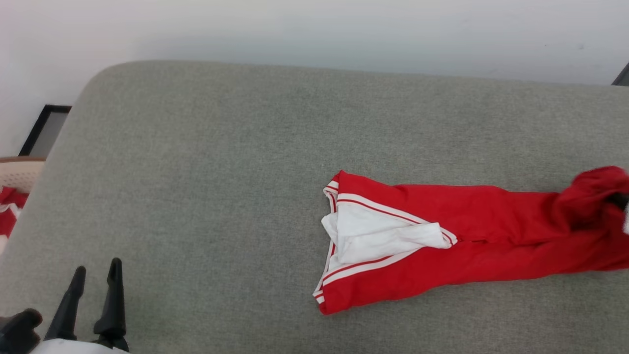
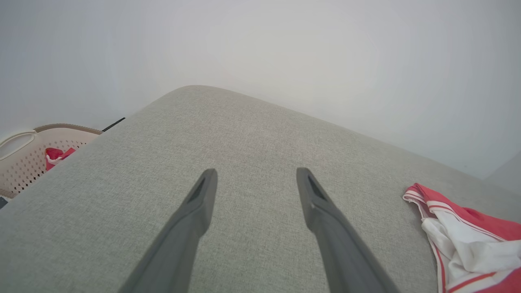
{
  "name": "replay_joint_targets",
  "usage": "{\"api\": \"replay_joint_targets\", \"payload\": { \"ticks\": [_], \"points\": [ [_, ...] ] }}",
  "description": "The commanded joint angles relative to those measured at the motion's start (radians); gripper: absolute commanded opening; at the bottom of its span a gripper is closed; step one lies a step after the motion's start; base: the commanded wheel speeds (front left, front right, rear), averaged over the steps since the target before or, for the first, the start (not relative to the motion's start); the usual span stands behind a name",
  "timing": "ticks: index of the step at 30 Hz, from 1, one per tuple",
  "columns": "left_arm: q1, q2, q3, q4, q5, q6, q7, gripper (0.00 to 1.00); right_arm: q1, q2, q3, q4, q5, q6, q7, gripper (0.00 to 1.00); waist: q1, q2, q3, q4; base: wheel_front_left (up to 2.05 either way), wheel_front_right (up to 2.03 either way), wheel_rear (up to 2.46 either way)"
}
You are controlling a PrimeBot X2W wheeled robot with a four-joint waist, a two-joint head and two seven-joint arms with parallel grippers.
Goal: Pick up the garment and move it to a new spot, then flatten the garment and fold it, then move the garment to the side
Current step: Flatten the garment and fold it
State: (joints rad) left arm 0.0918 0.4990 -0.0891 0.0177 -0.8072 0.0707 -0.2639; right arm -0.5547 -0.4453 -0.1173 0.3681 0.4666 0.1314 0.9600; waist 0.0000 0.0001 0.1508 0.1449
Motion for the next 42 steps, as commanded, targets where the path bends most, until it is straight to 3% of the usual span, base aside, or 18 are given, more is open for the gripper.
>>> {"api": "replay_joint_targets", "payload": {
  "ticks": [1,8,15,23,33,34,36,42],
  "points": [
    [0.009,-0.003,0.004,0.0,0.002,0.001,0.001,1.0,0.021,0.014,0.014,-0.016,0.014,-0.002,0.008,0.0,0.0,-0.0001,-0.009,-0.007,0.0,0.0,0.0],
    [0.022,-0.006,0.0,0.004,-0.001,0.001,0.005,1.0,0.048,0.126,0.128,-0.164,0.066,-0.002,0.033,0.0,0.0,-0.0001,-0.037,0.002,0.0,0.0,0.0],
    [0.003,-0.012,-0.024,0.013,0.001,-0.008,0.014,1.0,0.04,0.268,0.26,-0.179,0.05,-0.002,0.005,0.0,0.0,-0.0001,-0.054,0.038,0.0,0.0,0.0],
    [-0.023,-0.029,-0.05,0.038,0.005,-0.018,0.017,1.0,-0.004,0.372,0.383,-0.069,0.033,-0.002,-0.077,0.0,0.0,-0.0001,-0.051,0.089,0.0,0.0,0.0],
    [-0.054,-0.055,-0.076,0.081,0.007,-0.031,0.014,1.0,-0.064,0.395,0.477,0.144,0.03,-0.002,-0.201,0.01,0.0,-0.0001,-0.043,0.124,0.0,0.0,0.0],
    [-0.055,-0.056,-0.076,0.084,0.008,-0.03,0.013,1.0,-0.073,0.395,0.484,0.159,0.034,-0.002,-0.211,0.16,0.0,-0.0001,-0.043,0.124,0.0,0.0,0.0],
    [-0.057,-0.059,-0.075,0.09,0.008,-0.033,0.012,1.0,-0.084,0.395,0.501,0.179,0.056,-0.002,-0.224,0.97,0.0,-0.0001,-0.045,0.121,0.0,0.0,0.0],
    [-0.039,-0.053,-0.058,0.093,0.009,-0.026,0.008,1.0,-0.112,0.395,0.525,0.179,0.125,-0.002,-0.222,1.0,0.0,-0.0001,-0.058,0.087,0.0,0.0,0.0]
  ]
}}
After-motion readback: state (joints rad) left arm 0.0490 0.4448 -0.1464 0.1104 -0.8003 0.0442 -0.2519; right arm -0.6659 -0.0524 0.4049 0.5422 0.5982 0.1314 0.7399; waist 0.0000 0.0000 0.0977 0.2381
